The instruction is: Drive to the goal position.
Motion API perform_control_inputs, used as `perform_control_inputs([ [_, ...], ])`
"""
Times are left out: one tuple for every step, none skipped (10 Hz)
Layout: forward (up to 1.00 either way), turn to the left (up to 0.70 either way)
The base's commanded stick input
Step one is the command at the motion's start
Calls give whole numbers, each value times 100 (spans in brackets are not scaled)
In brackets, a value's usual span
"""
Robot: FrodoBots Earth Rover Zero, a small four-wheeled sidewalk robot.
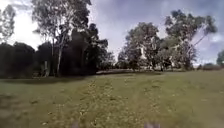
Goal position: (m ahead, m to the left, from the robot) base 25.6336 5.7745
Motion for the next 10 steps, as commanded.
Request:
perform_control_inputs([
  [70,0],
  [70,0],
  [70,0],
  [70,0],
  [70,0],
  [70,0],
  [70,0],
  [70,0],
  [70,0],
  [70,0],
])
